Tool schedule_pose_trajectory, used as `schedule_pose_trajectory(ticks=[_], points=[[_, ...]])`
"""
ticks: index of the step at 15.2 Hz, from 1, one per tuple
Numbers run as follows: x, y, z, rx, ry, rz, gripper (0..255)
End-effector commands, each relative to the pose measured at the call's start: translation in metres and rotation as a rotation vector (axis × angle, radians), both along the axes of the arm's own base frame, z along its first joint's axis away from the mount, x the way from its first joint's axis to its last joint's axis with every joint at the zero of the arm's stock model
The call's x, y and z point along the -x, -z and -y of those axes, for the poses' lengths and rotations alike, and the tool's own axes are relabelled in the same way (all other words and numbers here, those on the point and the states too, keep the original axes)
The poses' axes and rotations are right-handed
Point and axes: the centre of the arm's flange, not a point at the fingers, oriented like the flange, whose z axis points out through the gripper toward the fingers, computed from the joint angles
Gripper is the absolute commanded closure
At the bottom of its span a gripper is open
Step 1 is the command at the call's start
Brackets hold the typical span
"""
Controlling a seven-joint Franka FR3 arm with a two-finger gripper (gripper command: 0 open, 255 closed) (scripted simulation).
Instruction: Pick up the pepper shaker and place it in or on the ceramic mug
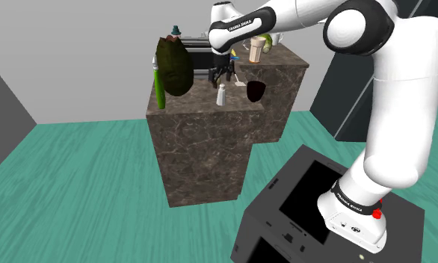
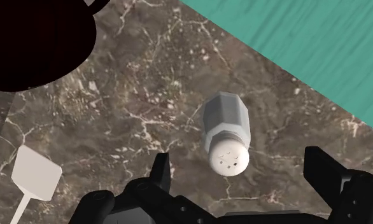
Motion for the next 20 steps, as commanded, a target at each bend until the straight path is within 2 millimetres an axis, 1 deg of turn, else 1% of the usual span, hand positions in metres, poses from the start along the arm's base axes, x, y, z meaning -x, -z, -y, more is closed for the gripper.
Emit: schedule_pose_trajectory(ticks=[1,5,6,14,15,20], points=[[-0.003,0.009,0.001,0.000,0.000,0.000,0],[-0.004,0.030,0.003,0.000,0.000,0.000,0],[-0.004,0.038,0.004,0.000,0.000,0.000,0],[-0.004,0.038,0.004,0.000,0.000,0.000,0],[-0.004,0.038,0.004,0.000,0.000,0.000,255],[-0.004,0.038,0.004,0.000,0.000,0.000,255]])
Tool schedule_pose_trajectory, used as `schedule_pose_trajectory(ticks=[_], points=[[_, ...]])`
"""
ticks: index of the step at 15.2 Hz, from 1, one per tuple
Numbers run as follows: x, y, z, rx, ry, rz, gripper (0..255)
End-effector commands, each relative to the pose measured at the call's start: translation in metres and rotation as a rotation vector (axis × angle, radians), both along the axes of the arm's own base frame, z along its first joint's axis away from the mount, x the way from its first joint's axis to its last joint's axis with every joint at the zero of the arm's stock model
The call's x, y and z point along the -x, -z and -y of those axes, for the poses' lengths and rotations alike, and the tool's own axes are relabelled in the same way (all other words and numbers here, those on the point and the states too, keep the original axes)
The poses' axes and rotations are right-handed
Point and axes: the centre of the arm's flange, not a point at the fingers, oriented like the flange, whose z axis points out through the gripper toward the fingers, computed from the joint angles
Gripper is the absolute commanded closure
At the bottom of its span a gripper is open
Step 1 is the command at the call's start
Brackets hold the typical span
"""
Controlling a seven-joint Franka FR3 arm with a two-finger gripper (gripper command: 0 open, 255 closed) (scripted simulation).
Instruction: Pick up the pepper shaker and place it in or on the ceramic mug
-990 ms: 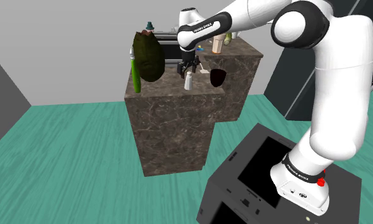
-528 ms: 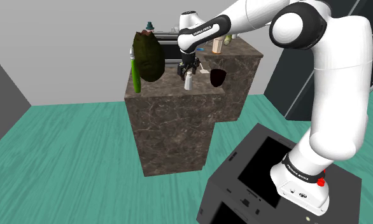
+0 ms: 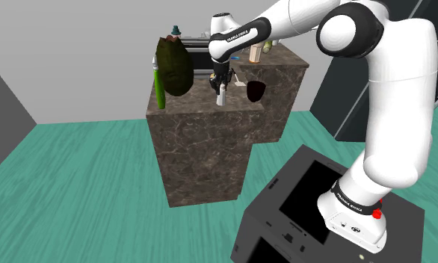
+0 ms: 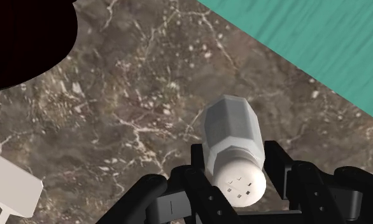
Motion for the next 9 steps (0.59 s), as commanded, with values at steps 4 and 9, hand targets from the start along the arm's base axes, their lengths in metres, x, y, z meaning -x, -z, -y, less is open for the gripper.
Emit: schedule_pose_trajectory(ticks=[4,9], points=[[0.000,0.000,0.000,0.000,0.000,0.000,255],[0.000,-0.026,0.000,0.000,0.000,0.000,255]])
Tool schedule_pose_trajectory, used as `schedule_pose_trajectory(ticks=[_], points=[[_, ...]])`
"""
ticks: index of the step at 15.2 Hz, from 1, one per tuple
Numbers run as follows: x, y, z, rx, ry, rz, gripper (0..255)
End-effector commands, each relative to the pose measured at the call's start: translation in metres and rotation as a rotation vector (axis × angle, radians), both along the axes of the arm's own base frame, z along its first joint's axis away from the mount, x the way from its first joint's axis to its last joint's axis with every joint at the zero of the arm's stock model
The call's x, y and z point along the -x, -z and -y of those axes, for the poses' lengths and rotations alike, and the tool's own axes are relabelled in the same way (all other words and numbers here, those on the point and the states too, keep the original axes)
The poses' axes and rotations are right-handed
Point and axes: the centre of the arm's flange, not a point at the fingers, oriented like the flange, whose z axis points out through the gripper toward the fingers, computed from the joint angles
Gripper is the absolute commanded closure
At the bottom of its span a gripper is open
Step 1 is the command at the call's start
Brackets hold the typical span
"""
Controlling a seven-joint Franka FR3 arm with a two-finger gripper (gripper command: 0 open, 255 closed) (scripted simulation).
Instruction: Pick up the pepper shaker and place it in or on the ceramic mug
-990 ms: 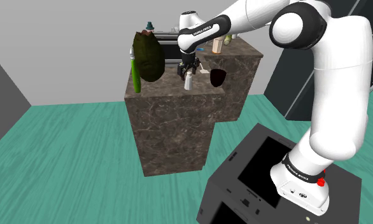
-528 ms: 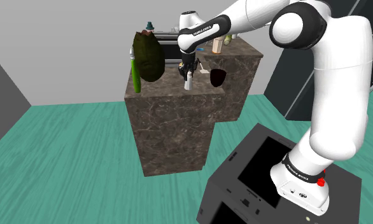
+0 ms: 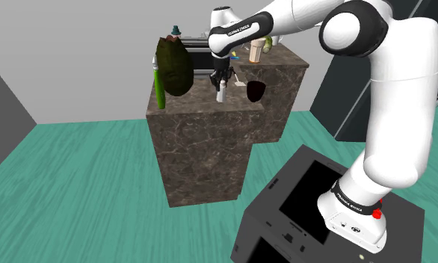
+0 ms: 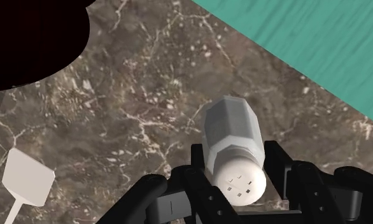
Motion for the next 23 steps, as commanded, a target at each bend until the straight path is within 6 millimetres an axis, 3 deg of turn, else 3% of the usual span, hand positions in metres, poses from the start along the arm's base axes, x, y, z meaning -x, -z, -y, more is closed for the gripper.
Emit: schedule_pose_trajectory(ticks=[1,23], points=[[0.000,-0.010,0.001,0.000,0.000,0.000,255],[0.000,-0.126,0.001,0.000,0.000,0.000,255]])
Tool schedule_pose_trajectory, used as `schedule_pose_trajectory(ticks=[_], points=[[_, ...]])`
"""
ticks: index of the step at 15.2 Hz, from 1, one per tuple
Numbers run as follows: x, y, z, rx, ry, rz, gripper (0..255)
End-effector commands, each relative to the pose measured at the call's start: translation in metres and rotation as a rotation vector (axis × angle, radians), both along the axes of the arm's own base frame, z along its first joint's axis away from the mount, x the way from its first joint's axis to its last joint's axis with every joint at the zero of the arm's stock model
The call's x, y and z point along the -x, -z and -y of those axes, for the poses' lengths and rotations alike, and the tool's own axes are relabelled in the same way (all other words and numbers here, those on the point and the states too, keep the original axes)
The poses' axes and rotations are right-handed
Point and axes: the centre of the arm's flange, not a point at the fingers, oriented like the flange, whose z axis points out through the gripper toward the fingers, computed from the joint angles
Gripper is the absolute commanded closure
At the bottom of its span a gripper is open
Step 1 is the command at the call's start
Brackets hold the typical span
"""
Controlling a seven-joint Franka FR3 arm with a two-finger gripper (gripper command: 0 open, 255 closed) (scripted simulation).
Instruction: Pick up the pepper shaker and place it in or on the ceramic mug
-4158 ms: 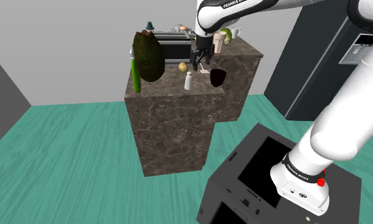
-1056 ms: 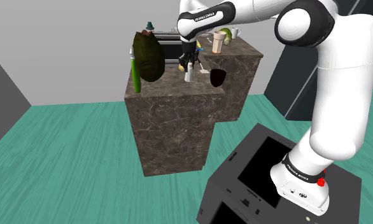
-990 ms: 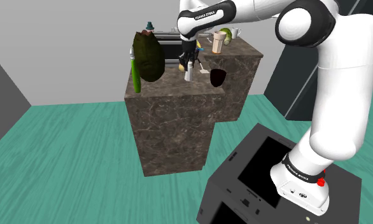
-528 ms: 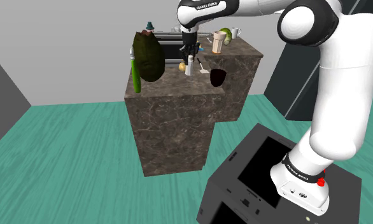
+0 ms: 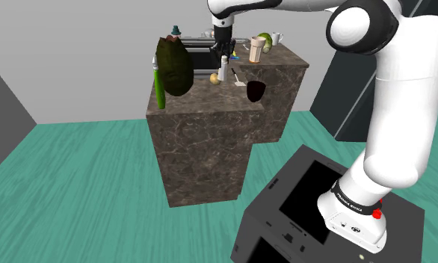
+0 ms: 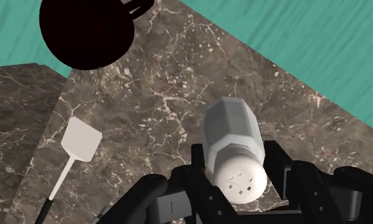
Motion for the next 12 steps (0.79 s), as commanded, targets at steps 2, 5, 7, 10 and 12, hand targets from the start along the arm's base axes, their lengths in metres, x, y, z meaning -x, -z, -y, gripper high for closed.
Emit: schedule_pose_trajectory(ticks=[2,5,7,10,12], points=[[0.001,-0.016,0.001,0.000,0.000,0.000,255],[0.001,-0.029,0.001,0.000,0.000,0.000,255],[0.017,-0.033,0.021,0.000,0.000,0.000,255],[0.042,-0.038,0.052,0.000,0.000,0.000,255],[0.058,-0.042,0.072,0.000,0.000,0.000,255]])
